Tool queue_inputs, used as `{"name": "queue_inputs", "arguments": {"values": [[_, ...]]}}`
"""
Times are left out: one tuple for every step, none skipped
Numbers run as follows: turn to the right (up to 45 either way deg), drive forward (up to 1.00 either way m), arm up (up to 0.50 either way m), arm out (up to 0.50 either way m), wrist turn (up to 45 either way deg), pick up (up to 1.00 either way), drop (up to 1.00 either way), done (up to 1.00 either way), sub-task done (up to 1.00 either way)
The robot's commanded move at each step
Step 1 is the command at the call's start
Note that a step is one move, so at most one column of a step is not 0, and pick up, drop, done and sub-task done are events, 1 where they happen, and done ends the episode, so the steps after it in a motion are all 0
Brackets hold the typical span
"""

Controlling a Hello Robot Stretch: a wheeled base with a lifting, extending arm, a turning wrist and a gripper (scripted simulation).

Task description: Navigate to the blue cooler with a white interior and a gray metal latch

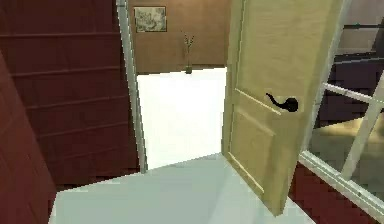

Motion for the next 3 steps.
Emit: {"name": "queue_inputs", "arguments": {"values": [[0.0,1.0,0.0,0.0,0.0,0.0,0.0,0.0,0.0],[0.0,0.75,0.0,0.0,0.0,0.0,0.0,0.0,0.0],[-24.0,0.0,0.0,0.0,0.0,0.0,0.0,0.0,0.0]]}}
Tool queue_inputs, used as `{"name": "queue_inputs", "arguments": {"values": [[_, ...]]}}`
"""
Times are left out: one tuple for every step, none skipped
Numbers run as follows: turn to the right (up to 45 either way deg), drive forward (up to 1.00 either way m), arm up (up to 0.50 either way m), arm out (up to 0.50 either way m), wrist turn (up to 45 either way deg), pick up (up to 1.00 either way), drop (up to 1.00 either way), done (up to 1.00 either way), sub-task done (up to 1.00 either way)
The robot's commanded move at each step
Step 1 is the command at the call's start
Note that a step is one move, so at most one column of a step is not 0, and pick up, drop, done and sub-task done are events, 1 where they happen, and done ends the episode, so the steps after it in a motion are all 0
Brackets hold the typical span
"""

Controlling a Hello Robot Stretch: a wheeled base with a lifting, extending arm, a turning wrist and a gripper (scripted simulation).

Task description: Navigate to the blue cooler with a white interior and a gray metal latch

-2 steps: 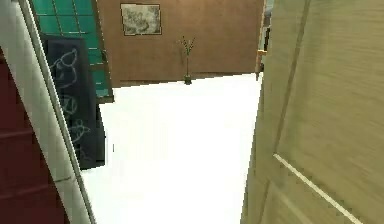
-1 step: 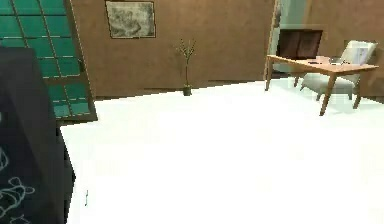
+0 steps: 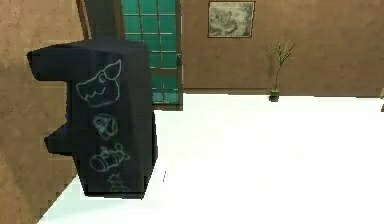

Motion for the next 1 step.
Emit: {"name": "queue_inputs", "arguments": {"values": [[0.0,1.0,0.0,0.0,0.0,0.0,0.0,0.0,0.0]]}}
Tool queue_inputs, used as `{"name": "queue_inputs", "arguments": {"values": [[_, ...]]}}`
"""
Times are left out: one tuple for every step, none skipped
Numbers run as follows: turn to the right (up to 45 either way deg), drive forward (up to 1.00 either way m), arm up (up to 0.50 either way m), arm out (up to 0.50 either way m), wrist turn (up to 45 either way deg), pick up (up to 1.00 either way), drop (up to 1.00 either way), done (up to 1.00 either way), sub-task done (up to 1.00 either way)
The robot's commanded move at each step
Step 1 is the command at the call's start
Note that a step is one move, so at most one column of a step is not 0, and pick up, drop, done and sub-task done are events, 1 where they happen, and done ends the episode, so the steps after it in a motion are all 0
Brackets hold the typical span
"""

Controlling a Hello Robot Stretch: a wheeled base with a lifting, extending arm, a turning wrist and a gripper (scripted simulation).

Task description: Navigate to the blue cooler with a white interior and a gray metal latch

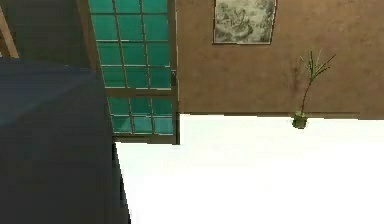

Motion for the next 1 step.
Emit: {"name": "queue_inputs", "arguments": {"values": [[0.0,1.0,0.0,0.0,0.0,0.0,0.0,0.0,0.0]]}}
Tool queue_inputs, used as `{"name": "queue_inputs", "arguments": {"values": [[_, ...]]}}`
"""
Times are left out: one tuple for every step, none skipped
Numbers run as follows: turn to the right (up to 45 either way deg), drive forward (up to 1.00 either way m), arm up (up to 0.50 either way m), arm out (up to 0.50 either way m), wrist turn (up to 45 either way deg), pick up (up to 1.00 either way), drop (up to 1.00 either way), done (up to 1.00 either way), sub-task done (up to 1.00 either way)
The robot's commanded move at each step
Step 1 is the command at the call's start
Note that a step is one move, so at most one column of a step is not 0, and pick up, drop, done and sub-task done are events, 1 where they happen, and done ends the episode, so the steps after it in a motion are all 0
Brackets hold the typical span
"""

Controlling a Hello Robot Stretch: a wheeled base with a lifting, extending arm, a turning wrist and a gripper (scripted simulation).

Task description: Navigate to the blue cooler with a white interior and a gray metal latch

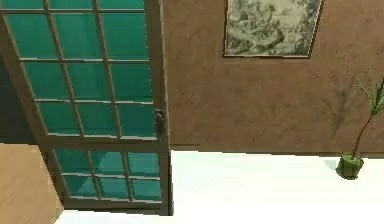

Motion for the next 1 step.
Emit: {"name": "queue_inputs", "arguments": {"values": [[-36.0,0.0,0.0,0.0,0.0,0.0,0.0,0.0,0.0]]}}
